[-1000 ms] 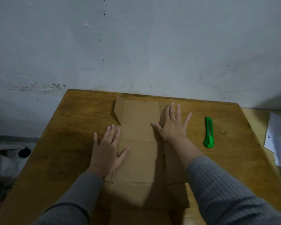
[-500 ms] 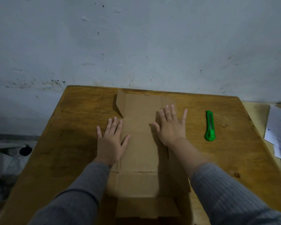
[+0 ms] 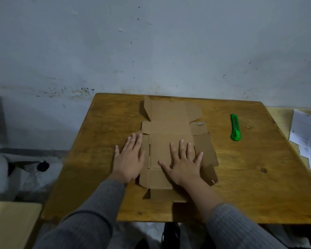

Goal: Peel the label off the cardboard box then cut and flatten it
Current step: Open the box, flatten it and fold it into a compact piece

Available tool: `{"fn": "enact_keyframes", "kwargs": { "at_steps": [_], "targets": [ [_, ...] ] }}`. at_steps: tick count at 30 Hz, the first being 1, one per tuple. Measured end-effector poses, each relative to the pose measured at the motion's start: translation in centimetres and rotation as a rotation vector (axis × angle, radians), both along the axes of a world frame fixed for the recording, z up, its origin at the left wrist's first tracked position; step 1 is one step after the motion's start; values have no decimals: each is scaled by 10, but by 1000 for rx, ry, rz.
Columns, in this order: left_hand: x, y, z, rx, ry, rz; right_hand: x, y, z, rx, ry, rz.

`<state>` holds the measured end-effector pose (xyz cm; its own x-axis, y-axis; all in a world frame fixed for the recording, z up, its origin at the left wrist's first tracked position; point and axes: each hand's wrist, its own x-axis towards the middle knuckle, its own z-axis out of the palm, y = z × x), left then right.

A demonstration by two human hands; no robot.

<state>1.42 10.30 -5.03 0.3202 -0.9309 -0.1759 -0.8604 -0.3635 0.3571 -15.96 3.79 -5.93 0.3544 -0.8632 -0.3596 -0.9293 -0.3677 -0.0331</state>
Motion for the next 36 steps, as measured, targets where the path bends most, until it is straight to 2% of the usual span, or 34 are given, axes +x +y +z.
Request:
{"fn": "enact_keyframes", "kwargs": {
  "at_steps": [3,5,8,11,16,19,22,26,32,34,36],
  "targets": [
    [10,7,7,-70,-37,14,5,2,-1,10,-15,2],
    [22,11,10,-76,-131,3,7,1,0,26,-24,5],
    [40,18,11,-13,-262,11,7,-3,0,32,-25,0],
    [54,26,5,92,-305,39,7,-1,-3,25,-34,0],
    [59,40,-9,219,-202,57,9,1,-3,9,-48,10],
    [50,32,-7,232,-169,113,11,-1,-2,5,-30,4],
    [34,17,4,189,-229,137,14,-7,7,-64,-73,-13],
    [11,-5,12,165,-308,81,14,-33,25,-221,-344,-121],
    [-15,-15,-2,246,-301,-16,-5,-101,23,-232,-299,-237],
    [-16,-13,-11,203,-321,-6,-10,-121,17,-263,-312,-327],
    [-15,-10,-20,116,-321,6,-12,-138,11,-237,-405,-401]
  ]
}}
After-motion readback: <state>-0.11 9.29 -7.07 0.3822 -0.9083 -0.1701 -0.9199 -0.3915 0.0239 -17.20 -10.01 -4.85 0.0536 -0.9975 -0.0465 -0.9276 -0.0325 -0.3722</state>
